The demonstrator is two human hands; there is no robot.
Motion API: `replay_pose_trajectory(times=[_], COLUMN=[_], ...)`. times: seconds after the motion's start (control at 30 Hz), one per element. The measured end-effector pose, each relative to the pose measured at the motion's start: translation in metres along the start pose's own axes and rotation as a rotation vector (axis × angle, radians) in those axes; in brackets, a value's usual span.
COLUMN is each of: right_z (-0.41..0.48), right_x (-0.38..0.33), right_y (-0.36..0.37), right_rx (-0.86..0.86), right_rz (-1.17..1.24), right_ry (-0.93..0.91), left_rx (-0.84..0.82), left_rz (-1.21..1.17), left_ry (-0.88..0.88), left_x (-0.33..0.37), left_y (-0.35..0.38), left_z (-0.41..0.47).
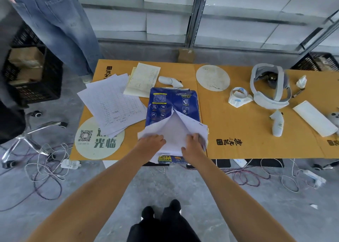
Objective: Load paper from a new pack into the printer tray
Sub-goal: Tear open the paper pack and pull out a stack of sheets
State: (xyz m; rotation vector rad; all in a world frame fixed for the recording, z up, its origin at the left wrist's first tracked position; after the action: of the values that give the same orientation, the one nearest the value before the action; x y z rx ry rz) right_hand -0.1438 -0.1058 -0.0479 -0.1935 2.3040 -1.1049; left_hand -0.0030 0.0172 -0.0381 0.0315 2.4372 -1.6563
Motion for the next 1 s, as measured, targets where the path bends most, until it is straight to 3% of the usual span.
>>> replay_pose_trajectory(times=[0.17, 0.3, 0.4, 0.53, 0.77, 1.0], right_z=[-0.002, -0.012, -0.018, -0.014, -0.006, 0.011], right_x=[0.007, 0.011, 0.012, 0.014, 0.026, 0.042], right_y=[-0.01, -0.004, -0.002, -0.01, -0.021, -0.026], right_rx=[0.101, 0.151, 0.134, 0.159, 0.217, 0.192], right_rz=[-0.141, -0.213, -0.2, 0.133, 0.564, 0.805], right_ry=[-0.075, 0.026, 0.073, 0.184, 0.365, 0.554], left_rx=[0.043, 0.022, 0.062, 0.005, 0.051, 0.099], left_rz=[-0.107, -0.03, -0.114, -0.298, -0.926, -1.273], left_ry=[-0.143, -0.206, -0.334, -0.49, -0.958, -1.264], left_x=[-0.007, -0.006, 0.001, 0.013, 0.034, 0.026], left_y=[0.009, 0.022, 0.022, 0.019, 0.009, 0.005], left_z=[-0.006, -0.009, -0.012, -0.015, -0.022, -0.014])
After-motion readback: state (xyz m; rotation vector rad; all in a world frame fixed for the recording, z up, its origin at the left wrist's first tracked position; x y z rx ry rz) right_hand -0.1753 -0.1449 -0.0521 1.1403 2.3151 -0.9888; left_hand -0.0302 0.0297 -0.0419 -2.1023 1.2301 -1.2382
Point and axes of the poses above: each hand's wrist, its own z-axis towards the middle knuckle, its own y-axis out of the palm, x = y × z, the point moved 1 cm from there along z, towards the middle knuckle, and after that the axes turned 10 degrees about z, right-handed, at the moved point
